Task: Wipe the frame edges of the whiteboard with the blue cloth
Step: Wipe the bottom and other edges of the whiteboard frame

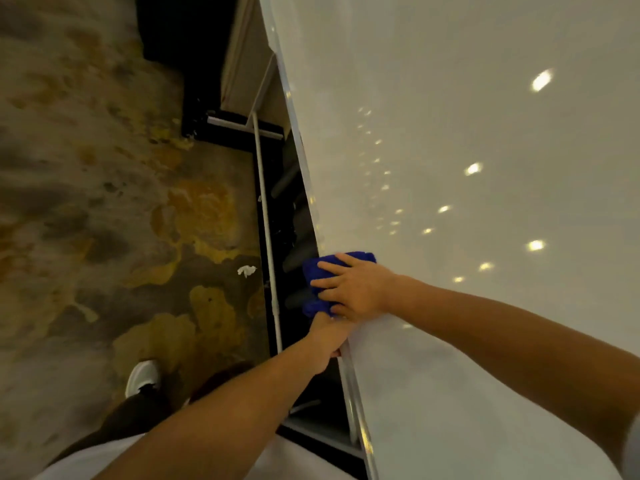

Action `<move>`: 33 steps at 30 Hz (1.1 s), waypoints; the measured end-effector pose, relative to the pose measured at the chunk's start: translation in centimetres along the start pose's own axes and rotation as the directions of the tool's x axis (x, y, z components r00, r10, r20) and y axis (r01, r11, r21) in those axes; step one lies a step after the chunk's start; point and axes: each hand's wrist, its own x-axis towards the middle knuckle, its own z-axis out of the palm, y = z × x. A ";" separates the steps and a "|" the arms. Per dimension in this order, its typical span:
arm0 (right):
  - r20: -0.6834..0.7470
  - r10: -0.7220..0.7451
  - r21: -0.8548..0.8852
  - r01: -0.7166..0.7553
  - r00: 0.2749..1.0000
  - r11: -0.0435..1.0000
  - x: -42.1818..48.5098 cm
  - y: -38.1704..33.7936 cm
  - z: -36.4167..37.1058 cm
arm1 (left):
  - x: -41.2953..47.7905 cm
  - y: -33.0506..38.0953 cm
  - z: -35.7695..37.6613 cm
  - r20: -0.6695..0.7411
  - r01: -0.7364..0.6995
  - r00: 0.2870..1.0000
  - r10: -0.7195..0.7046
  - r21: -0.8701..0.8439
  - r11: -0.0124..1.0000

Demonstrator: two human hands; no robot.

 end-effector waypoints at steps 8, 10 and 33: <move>-0.105 0.147 -0.039 -0.152 0.984 0.988 4.8 10.0 -1.7 | 0.4 -0.9 3.4 -0.125 0.007 0.992 -0.033 -0.199 0.980; -0.091 0.144 -0.021 -0.146 0.985 0.989 6.9 10.4 -2.0 | 2.1 0.8 3.5 -0.178 -0.034 0.984 -0.009 -0.239 0.971; -0.027 -0.151 0.085 0.153 0.988 0.985 13.7 17.5 -4.2 | 7.1 8.6 2.7 -0.372 0.004 0.925 -0.070 -0.175 0.985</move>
